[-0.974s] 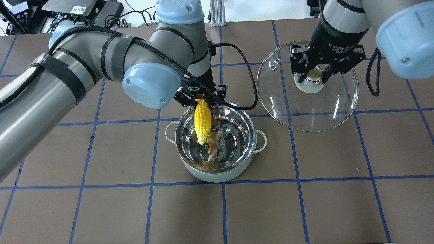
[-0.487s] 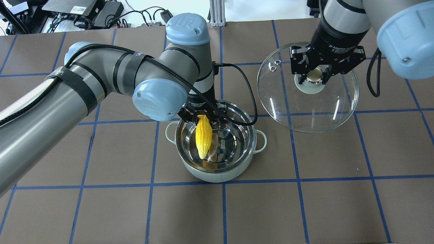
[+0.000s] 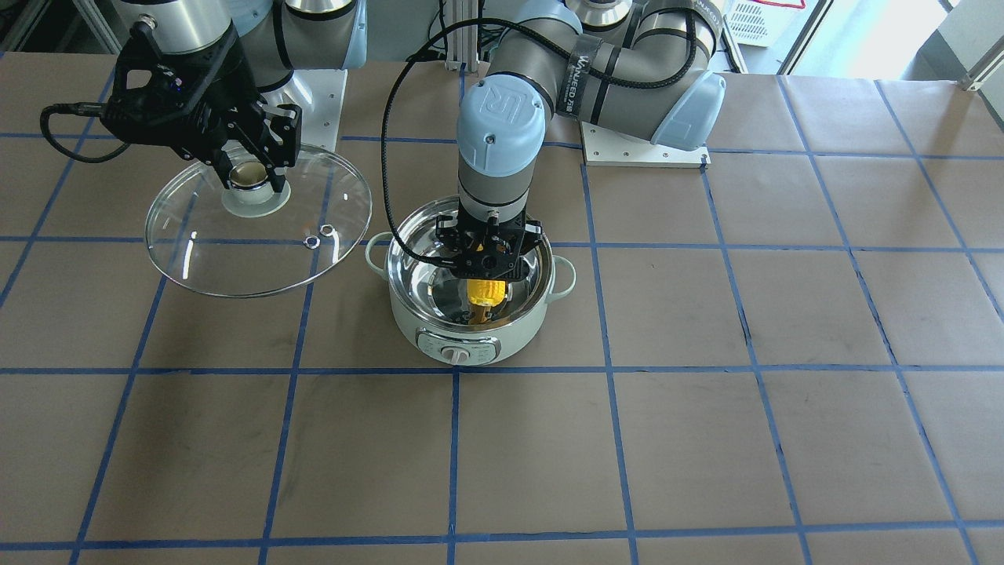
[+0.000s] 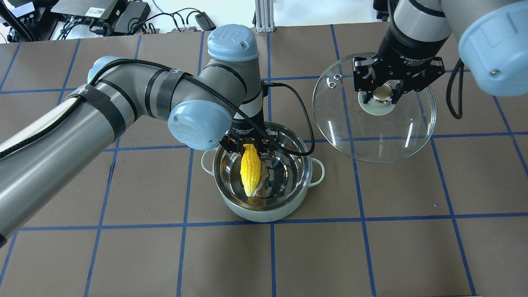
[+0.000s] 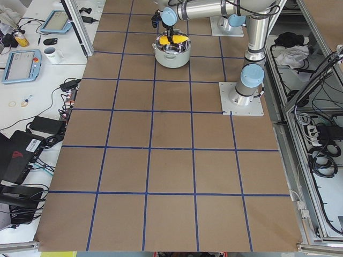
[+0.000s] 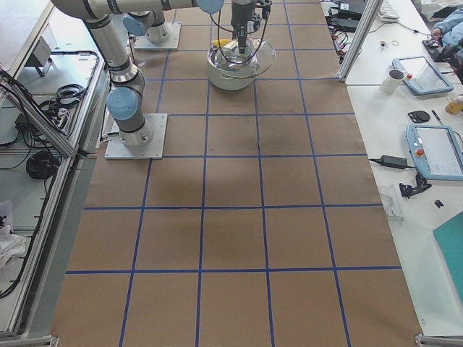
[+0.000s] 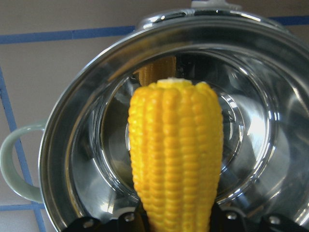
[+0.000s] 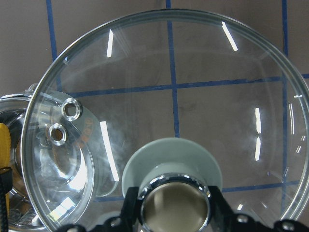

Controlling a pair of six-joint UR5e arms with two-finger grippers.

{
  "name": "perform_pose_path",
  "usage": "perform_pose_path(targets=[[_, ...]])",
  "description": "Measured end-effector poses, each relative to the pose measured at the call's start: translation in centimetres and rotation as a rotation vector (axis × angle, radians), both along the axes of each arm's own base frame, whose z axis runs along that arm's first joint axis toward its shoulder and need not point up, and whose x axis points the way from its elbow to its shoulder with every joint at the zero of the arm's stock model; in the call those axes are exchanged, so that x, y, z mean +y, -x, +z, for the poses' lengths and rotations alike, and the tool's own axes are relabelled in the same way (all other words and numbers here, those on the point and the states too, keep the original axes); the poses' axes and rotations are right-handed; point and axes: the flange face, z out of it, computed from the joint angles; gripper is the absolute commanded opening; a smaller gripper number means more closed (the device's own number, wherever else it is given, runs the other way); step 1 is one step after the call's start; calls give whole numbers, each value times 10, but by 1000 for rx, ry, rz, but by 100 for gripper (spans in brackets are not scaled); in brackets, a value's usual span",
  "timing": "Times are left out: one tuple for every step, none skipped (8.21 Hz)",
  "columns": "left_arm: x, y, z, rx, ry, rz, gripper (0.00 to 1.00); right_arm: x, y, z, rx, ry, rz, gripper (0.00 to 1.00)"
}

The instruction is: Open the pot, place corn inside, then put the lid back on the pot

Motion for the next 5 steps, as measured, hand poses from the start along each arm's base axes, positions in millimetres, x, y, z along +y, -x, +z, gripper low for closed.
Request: perform_pose_path(targets=[[0, 0, 0, 1, 0, 1, 98, 0, 0, 0, 0, 0, 0, 22], [0, 1, 0, 0, 1, 2, 100, 0, 0, 0, 0, 0, 3, 22], [0, 1, 0, 0, 2, 3, 100, 0, 0, 0, 0, 0, 5, 22], [-1, 1, 0, -1, 4, 4, 100, 0, 0, 0, 0, 0, 6, 22], [-1, 0, 1, -4, 5, 1, 100, 0, 0, 0, 0, 0, 6, 22]])
